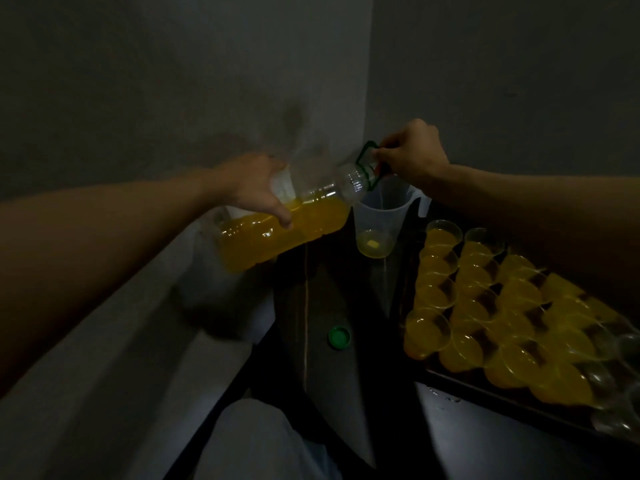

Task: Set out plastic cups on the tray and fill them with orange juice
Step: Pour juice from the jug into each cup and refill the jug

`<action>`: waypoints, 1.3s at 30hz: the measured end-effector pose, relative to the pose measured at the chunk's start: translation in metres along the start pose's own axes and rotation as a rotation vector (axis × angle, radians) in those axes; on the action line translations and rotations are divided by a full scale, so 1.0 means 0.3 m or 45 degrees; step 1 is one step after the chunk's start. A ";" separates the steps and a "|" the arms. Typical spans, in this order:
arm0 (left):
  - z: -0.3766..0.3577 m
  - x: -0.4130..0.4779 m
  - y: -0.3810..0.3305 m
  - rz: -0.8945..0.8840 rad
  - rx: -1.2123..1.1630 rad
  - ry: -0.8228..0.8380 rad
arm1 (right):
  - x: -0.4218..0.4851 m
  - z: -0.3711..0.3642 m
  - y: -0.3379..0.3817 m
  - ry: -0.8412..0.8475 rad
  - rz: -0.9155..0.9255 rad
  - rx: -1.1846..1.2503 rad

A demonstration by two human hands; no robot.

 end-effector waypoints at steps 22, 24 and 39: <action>0.043 0.019 -0.040 -0.033 0.152 0.033 | 0.008 -0.037 -0.103 0.050 -0.257 0.141; 0.047 0.019 -0.043 -0.038 0.162 0.039 | 0.007 -0.036 -0.101 0.055 -0.249 0.138; 0.071 0.054 -0.041 -0.059 0.284 0.028 | -0.016 -0.031 -0.088 0.060 -0.229 0.142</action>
Point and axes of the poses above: each hand's wrist, its own x-axis towards the middle knuckle, its own z-axis out of the back of the hand, y = z × x, the point moved 8 cm from there along x, towards the middle knuckle
